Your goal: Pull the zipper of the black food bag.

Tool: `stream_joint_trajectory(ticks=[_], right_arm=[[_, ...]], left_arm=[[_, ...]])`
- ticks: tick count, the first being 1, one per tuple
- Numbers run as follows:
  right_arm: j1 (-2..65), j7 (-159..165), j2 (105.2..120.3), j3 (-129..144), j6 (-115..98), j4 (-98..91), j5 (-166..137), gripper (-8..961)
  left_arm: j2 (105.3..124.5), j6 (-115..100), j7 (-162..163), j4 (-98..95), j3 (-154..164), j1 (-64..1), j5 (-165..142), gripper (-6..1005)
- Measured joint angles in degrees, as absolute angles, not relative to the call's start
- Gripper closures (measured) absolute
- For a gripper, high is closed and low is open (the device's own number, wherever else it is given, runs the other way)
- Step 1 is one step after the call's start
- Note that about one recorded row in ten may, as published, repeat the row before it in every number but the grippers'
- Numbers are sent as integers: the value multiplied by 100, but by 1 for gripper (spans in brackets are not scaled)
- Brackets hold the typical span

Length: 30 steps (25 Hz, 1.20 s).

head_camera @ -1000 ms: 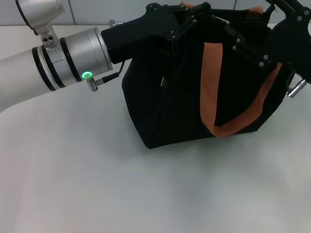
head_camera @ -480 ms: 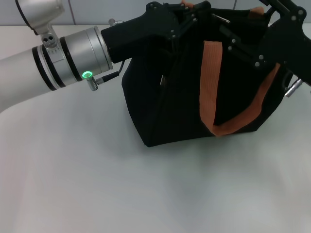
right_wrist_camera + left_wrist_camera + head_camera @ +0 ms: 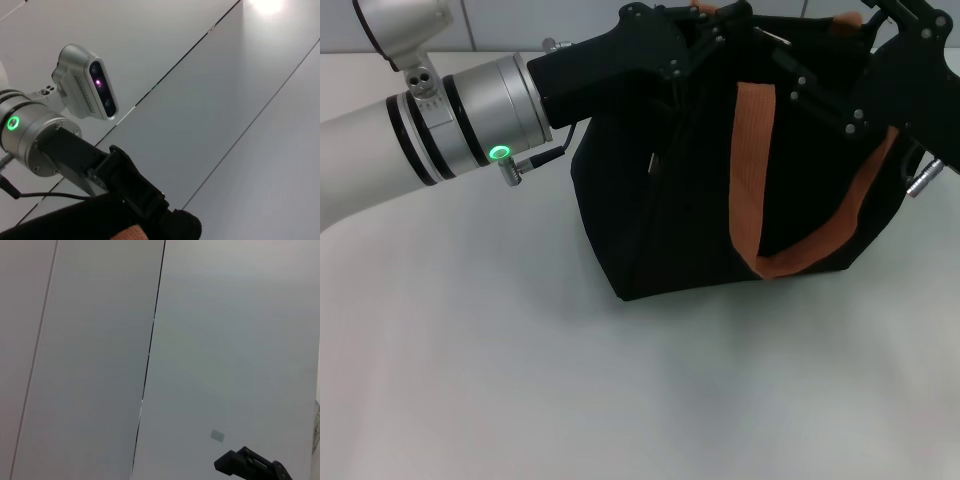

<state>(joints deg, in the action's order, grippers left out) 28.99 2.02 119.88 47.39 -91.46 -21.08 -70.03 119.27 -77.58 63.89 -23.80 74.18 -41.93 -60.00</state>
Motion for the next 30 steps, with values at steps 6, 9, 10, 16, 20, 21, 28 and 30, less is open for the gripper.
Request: stream_joint_trajectory(ticks=[6, 9, 10, 16, 20, 21, 28, 30], right_arm=[[2945, 201, 11988, 4761, -9139, -2089, -7002, 227], [2958, 201, 11988, 4751, -9138, -2086, -7002, 227], [2962, 202, 11988, 4742, -9135, -2085, -7002, 227], [2964, 201, 11988, 4721, -9064, -2083, -7002, 226], [2964, 201, 11988, 4719, -9059, -2082, -7002, 226], [2963, 201, 11988, 4719, -9057, -2083, -7003, 226], [2999, 201, 11988, 4763, -8940, -2075, -7004, 226], [3000, 202, 11988, 4768, -8939, -2078, -7005, 226]], left_arm=[[11927, -7744, 6389, -2376, 7422, -4193, -6000, 945], [11927, -7743, 6389, -2375, 7425, -4193, -6000, 945], [11927, -7743, 6390, -2374, 7425, -4192, -5999, 945], [11927, -7732, 6390, -2373, 7427, -4192, -6000, 944], [11927, -7732, 6389, -2372, 7427, -4193, -6000, 944], [11927, -7732, 6388, -2373, 7427, -4193, -6000, 944], [11927, -7731, 6384, -2372, 7426, -4192, -6000, 944], [11927, -7728, 6384, -2373, 7427, -4192, -6000, 944]])
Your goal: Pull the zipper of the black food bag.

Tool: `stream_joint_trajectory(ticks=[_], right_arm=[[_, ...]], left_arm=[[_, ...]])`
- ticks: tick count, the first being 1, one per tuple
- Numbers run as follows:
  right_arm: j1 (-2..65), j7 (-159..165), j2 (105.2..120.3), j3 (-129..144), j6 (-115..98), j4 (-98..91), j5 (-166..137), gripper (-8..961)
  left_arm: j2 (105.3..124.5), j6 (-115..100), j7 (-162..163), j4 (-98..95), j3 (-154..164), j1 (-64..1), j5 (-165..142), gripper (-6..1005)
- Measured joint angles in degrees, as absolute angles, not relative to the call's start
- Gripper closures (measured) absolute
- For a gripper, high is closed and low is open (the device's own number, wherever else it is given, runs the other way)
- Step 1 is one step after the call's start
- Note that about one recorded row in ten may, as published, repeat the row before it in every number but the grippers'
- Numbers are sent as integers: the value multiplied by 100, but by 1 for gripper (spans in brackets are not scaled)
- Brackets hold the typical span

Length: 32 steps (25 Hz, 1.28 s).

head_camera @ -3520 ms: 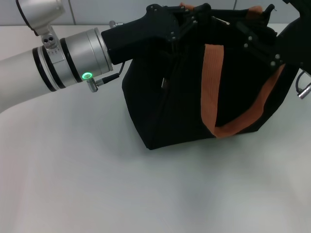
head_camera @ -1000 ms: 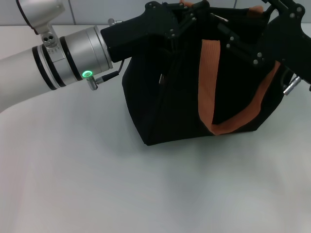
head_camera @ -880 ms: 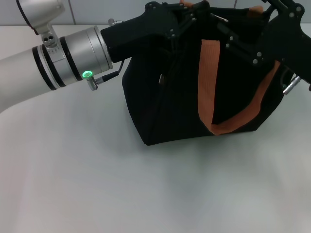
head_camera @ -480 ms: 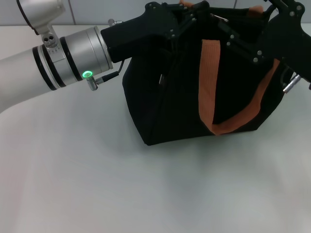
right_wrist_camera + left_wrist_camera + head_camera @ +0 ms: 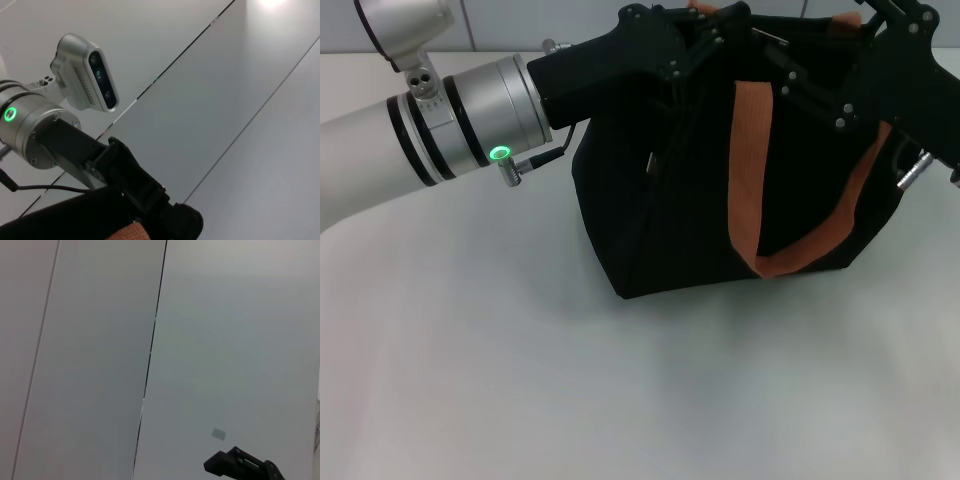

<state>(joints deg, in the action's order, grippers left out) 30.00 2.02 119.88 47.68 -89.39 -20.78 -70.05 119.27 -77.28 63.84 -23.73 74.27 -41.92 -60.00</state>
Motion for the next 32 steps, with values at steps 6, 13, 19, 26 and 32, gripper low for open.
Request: stream_joint_trajectory(ticks=[6, 13, 19, 26, 32], right_arm=[[3008, 202, 11988, 4773, -8934, -2093, -7005, 237], [3023, -5, 11985, 4780, -8935, -2067, -7022, 336], [3091, -101, 11978, 4788, -8910, -1939, -7023, 475], [3161, -53, 11976, 4907, -8672, -1925, -7035, 637], [3167, 51, 11979, 4931, -8658, -1937, -7019, 658]], left_arm=[[11927, -7695, 6381, -2379, 7426, -4192, -5993, 944], [11927, -7690, 6381, -2382, 7427, -4192, -5951, 943], [11927, -7690, 6380, -2381, 7427, -4192, -5950, 943], [11927, -7689, 6380, -2378, 7426, -4188, -5950, 943], [11927, -7689, 6380, -2371, 7427, -4179, -5946, 942]])
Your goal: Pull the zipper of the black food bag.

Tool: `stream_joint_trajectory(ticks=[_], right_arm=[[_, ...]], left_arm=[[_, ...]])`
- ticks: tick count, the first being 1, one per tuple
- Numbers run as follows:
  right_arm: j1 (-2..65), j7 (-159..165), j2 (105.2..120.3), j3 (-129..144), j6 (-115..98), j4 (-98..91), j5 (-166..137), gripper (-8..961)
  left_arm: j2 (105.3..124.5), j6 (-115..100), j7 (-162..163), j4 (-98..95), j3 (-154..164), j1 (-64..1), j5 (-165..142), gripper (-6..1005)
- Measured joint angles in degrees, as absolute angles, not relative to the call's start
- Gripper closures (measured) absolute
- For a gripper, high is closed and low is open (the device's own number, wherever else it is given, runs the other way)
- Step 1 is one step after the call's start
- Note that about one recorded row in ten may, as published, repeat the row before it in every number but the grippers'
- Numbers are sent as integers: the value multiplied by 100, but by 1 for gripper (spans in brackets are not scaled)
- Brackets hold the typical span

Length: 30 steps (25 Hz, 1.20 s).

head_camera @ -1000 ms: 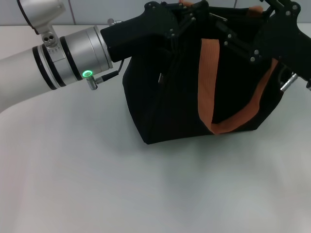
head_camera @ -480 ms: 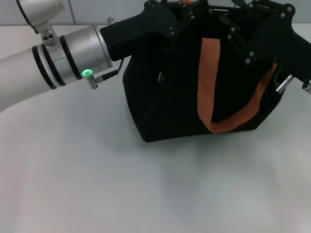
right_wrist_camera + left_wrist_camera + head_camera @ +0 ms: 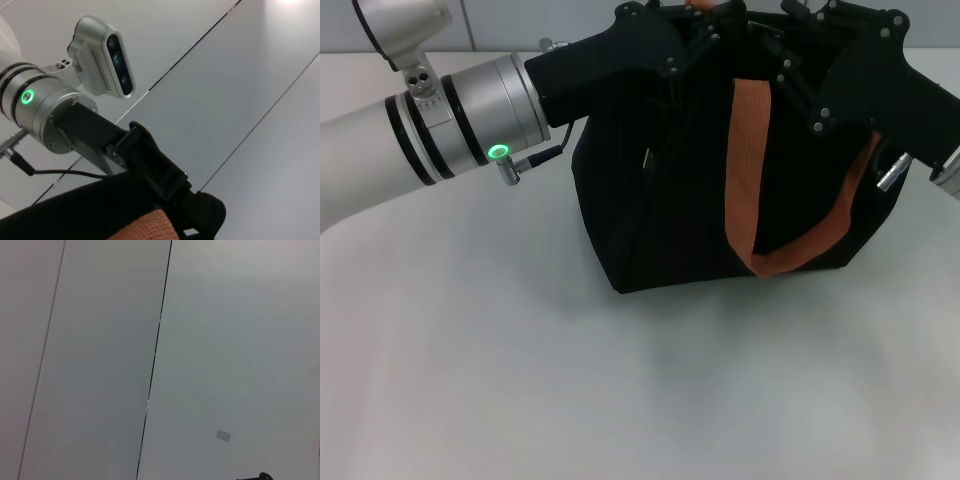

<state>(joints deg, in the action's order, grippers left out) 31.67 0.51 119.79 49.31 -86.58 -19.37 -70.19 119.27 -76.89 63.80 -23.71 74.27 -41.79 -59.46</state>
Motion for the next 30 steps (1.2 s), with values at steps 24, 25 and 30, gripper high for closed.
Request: stream_joint_trajectory(ticks=[24, 25, 30], right_arm=[[3173, 122, 11971, 5055, -8691, -1969, -7031, 661], [3173, 121, 11971, 5055, -8693, -1970, -7032, 662], [3177, 113, 11970, 5057, -8681, -1979, -7045, 815]], left_arm=[[11927, -7690, 6381, -2374, 7426, -4178, -5931, 941], [11927, -7691, 6381, -2373, 7426, -4178, -5931, 941], [11927, -7691, 6381, -2370, 7426, -4180, -5930, 941]])
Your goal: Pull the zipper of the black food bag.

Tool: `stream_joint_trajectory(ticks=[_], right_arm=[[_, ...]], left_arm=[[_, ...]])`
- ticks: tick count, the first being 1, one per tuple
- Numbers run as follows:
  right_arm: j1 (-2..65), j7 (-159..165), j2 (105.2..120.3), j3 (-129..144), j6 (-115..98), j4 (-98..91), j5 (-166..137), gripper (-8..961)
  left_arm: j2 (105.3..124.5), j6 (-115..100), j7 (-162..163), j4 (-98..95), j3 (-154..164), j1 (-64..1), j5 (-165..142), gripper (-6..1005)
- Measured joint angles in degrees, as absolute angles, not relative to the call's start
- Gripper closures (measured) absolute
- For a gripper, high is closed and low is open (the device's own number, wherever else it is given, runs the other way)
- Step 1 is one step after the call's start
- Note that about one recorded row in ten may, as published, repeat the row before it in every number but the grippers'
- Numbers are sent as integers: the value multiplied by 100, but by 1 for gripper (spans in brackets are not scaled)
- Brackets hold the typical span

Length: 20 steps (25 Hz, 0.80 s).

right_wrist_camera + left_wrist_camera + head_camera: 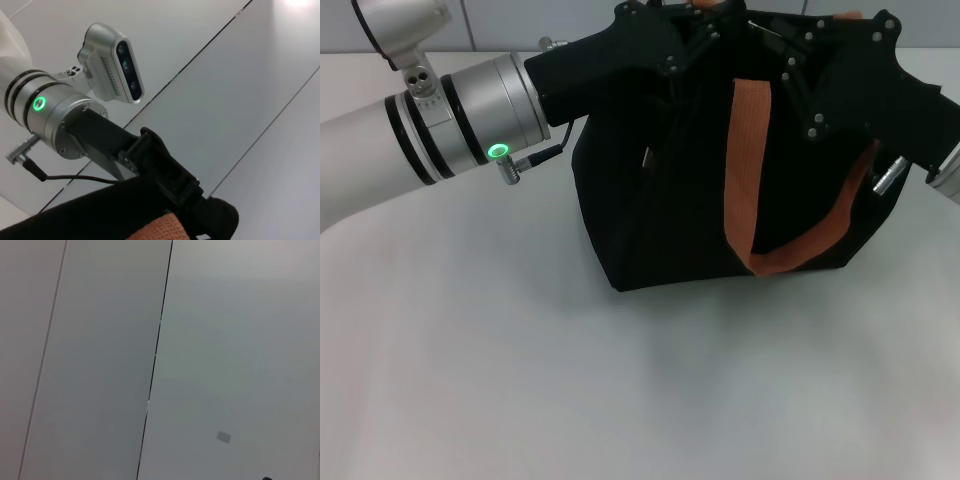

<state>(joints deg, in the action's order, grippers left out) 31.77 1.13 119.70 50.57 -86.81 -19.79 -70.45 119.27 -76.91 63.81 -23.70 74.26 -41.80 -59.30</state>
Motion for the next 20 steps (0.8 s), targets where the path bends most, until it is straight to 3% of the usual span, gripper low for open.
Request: stream_joint_trajectory(ticks=[5, 20], right_arm=[[3182, 143, 11970, 5071, -8645, -1986, -7044, 911], [3049, 1756, 11975, 5732, -8043, -3113, -7075, 954]], left_arm=[[11927, -7692, 6380, -2366, 7426, -4174, -5930, 941], [11927, -7746, 6277, -2368, 7435, -3859, -5722, 940]])
